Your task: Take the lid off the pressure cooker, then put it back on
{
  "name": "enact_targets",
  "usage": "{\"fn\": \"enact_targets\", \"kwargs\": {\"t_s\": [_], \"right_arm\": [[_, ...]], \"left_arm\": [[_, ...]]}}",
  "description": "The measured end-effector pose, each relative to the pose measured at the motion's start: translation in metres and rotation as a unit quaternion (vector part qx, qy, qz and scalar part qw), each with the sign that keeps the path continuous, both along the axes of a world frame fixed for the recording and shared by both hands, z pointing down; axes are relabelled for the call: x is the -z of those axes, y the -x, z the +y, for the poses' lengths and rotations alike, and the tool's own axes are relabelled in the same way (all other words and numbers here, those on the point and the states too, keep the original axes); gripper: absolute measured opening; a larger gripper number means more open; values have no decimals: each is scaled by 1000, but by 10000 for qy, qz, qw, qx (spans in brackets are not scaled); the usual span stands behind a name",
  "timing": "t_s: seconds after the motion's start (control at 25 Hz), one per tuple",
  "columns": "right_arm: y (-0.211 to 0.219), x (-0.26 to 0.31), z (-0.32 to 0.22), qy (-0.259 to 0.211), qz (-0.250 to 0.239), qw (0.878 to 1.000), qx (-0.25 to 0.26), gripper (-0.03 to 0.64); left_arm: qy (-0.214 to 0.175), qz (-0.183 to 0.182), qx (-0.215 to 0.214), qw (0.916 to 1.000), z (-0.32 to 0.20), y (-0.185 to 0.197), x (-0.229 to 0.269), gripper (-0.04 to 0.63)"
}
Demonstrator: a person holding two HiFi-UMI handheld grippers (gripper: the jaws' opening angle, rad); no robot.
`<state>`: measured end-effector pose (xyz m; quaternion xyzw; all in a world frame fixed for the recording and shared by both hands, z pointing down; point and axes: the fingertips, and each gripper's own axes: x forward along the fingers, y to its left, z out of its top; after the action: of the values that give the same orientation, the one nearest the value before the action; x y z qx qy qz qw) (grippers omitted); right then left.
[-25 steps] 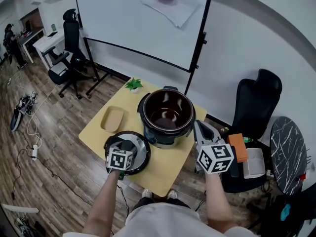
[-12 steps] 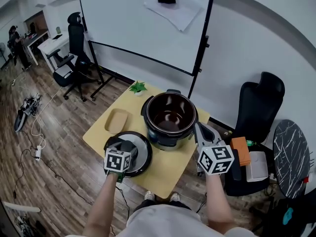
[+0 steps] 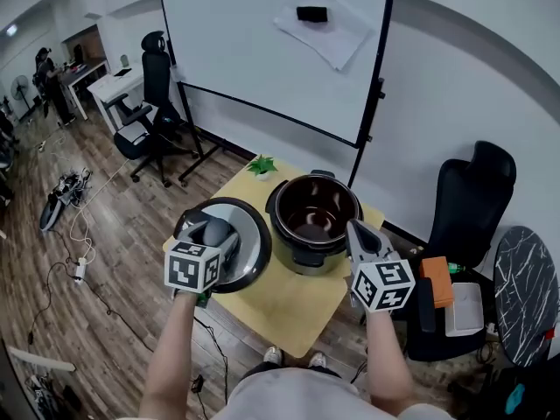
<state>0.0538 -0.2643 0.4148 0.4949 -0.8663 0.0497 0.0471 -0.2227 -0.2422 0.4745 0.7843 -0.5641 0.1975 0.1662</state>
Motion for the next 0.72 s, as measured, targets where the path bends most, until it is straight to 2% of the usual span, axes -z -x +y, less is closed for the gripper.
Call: {"fn": "enact_targets", "kwargs": {"t_s": [0.16,0.36,0.72], "right_arm": [[0,7,0,-82,23,10000,-3,2],[-7,18,1,-244,112,9996,-72,2],[-43,20,8,-288,172,9986,-419,2]], "left_arm": [[-290,42,-19,9996,-10,0,41,278],[-439,43,-187,9989,-22,-15,66,278],[-343,97,-907,9952,-61,-84,75,278]]}}
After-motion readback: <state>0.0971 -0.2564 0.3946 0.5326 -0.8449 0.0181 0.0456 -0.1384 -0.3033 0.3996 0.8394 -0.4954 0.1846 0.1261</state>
